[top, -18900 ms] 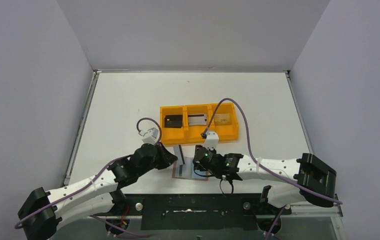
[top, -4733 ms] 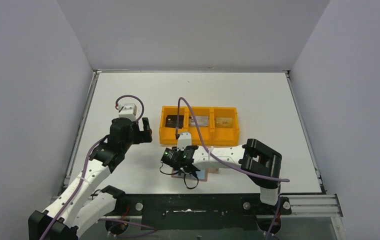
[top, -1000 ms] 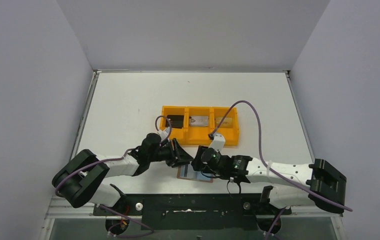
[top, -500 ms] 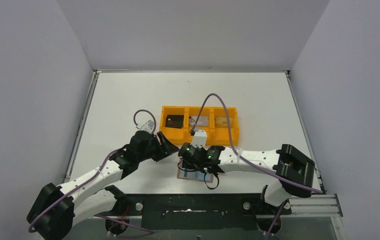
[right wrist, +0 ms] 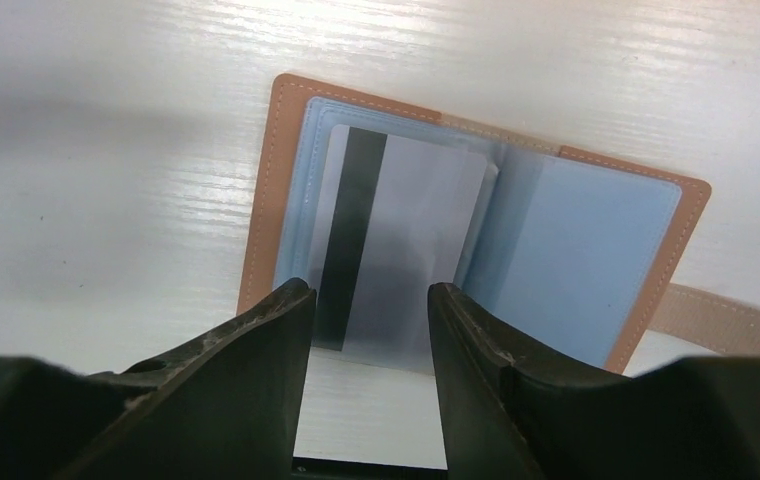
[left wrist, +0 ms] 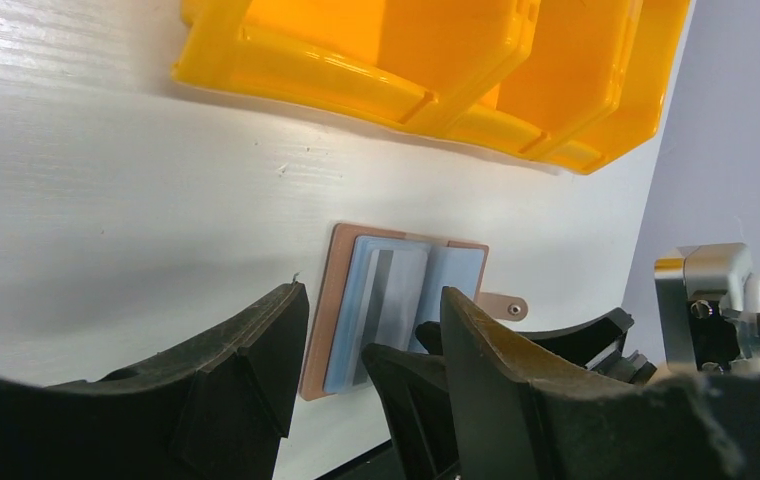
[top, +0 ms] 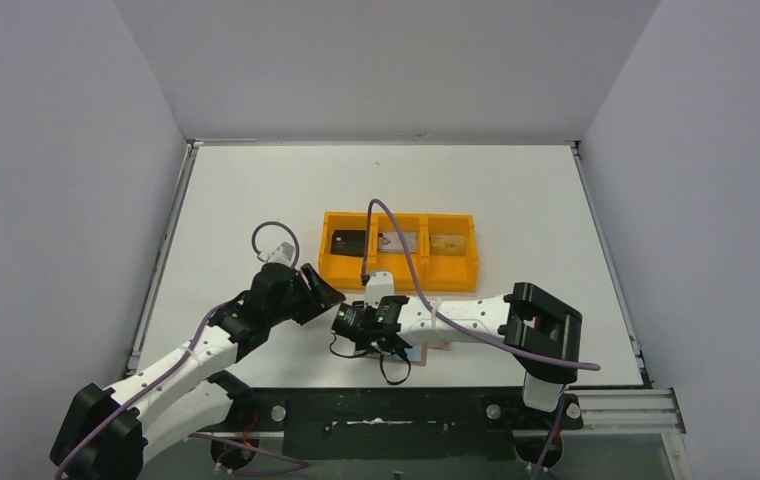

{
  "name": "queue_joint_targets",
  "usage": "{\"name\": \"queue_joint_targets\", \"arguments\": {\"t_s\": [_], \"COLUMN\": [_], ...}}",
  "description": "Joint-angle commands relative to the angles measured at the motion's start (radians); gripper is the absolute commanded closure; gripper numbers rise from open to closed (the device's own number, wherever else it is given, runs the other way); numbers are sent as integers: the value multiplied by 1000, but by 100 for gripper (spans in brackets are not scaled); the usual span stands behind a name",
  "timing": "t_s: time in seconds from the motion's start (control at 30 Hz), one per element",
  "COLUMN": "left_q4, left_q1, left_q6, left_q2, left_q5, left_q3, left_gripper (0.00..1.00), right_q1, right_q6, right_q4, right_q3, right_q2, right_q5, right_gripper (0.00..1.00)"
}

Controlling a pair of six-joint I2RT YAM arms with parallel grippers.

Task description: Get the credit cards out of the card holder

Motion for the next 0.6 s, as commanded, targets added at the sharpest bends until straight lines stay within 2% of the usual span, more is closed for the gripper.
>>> {"name": "queue_joint_targets", "arguments": {"t_s": [0.0, 0.1, 0.2, 0.4, 0.57], "left_q4": [39, 46, 57, 63, 69], "left_q1": [7, 7, 9, 8, 10], "left_q6": [26, 25, 25, 23, 22], "left_q2": [9, 12, 11, 3, 5], "left_q5": [21, 24, 32, 34, 35], "left_q3": [8, 2, -5, -13, -16], "left_gripper": [50, 50, 52, 53, 53], "right_q1": [-3, -14, -27, -20, -21], "right_q6": [27, -6, -29, -11, -9], "right_q4": [4, 123, 168, 48, 36], "right_q3": [-25, -80, -92, -14, -18], "right_q2": [-56, -70, -45, 51, 27], "right_q5": [58, 9, -34, 0, 26], "right_gripper": [53, 53, 56, 70, 84]}}
